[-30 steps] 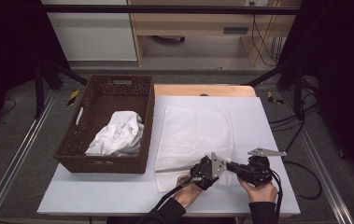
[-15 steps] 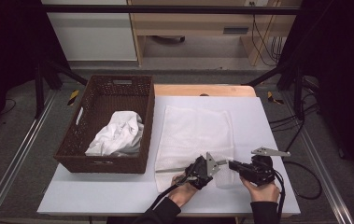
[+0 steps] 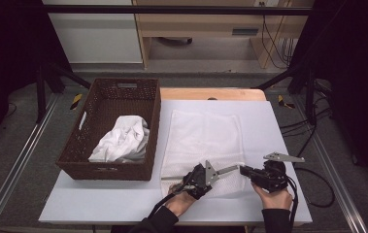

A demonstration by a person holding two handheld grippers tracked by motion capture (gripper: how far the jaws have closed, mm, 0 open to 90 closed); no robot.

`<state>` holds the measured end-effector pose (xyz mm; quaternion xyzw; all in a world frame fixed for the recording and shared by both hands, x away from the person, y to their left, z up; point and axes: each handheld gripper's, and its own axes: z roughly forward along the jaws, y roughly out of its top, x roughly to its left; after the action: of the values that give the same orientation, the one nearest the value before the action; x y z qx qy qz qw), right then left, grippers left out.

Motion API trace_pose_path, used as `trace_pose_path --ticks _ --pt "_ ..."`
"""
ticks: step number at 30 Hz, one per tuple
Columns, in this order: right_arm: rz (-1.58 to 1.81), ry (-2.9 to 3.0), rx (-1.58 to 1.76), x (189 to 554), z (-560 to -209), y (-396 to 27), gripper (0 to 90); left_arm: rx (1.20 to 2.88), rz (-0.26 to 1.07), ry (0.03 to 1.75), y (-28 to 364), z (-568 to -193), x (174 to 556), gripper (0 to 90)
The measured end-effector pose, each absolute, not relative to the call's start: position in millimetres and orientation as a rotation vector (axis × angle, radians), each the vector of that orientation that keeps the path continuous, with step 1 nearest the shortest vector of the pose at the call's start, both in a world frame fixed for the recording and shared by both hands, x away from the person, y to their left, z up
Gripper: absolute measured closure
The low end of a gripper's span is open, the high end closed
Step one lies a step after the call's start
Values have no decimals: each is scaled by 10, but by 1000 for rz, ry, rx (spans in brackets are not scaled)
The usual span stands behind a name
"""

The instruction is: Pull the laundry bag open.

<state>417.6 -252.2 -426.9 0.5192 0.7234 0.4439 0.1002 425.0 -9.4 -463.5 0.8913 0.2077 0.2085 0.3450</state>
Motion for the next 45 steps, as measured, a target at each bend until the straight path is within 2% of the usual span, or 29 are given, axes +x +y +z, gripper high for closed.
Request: trace_pose_path --ticks 22,45 --pt "1295 2133 1531 4235 -4259 -2494 863 2313 463 619 514 -4648 4179 813" --pt "1247 2130 1533 4255 -4294 -2522 863 2347 485 652 956 -4658 4099 813"
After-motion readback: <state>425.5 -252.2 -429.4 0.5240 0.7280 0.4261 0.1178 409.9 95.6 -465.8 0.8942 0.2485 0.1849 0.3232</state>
